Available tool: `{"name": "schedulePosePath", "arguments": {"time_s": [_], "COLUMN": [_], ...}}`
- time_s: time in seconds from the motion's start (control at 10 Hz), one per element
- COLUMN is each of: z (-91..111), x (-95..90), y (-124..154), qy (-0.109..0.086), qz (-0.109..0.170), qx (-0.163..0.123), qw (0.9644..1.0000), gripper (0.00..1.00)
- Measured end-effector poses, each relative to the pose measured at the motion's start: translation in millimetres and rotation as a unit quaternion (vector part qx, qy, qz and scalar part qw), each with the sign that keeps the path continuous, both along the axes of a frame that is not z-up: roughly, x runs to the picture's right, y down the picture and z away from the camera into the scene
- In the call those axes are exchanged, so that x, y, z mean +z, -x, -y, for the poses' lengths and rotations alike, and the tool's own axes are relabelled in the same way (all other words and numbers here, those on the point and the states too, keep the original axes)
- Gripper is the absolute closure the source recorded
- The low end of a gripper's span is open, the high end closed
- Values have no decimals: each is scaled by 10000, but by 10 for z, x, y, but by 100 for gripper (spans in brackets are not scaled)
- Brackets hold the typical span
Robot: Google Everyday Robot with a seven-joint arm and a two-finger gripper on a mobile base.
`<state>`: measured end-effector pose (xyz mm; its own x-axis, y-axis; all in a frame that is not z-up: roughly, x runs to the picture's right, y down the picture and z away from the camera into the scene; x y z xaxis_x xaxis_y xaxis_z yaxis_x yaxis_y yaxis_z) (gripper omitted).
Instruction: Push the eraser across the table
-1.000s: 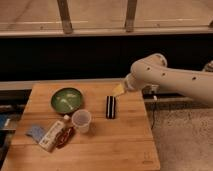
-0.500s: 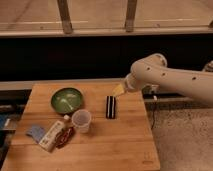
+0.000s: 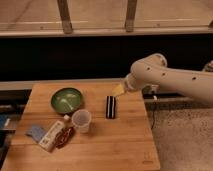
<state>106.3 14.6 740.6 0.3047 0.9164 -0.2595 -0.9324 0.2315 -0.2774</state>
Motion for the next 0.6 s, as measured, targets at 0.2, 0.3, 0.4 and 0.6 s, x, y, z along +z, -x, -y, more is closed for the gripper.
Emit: {"name": "schedulePosePath", "arguments": {"time_s": [0.2, 0.3, 0.4, 0.6], "z": [0, 0, -1, -20], "x": [0, 0, 1, 59], "y": [0, 0, 1, 4], "qy": [0, 0, -1, 78], "qz": [0, 0, -1, -70], "qx": [0, 0, -7, -61], "qw": [10000, 10000, 10000, 9999], "gripper": [51, 59, 68, 92]}}
